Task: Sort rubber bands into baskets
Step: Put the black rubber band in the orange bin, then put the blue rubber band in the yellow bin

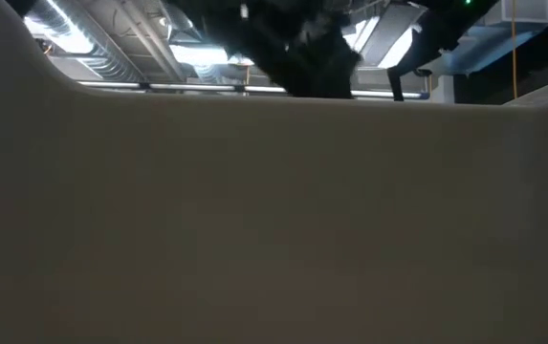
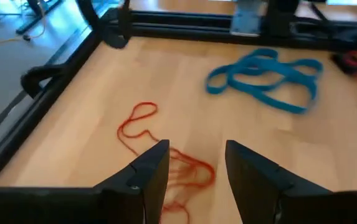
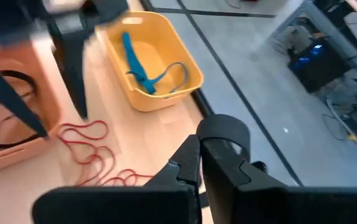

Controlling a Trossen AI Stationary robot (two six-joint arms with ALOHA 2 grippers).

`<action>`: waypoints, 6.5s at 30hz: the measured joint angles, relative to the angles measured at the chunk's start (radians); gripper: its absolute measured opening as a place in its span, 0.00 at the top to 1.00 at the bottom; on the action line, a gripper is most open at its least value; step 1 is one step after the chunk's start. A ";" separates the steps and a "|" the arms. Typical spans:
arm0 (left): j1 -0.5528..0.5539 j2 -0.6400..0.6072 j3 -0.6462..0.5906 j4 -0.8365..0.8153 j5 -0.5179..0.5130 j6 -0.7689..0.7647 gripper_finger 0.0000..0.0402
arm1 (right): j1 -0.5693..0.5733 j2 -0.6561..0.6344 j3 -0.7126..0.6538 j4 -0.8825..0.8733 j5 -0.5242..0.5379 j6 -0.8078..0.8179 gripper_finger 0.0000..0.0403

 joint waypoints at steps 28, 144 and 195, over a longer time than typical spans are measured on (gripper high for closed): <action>-0.387 -0.574 -0.704 0.417 -0.323 -0.040 0.61 | 0.001 0.094 0.000 0.321 -0.507 0.062 0.95; -0.468 -0.824 -0.871 0.407 -0.387 -0.082 0.61 | 0.322 0.321 -0.393 -0.085 -0.529 1.148 0.44; -0.468 -0.824 -0.871 0.406 -0.387 -0.083 0.61 | 0.319 0.317 0.219 -0.304 0.042 0.577 0.98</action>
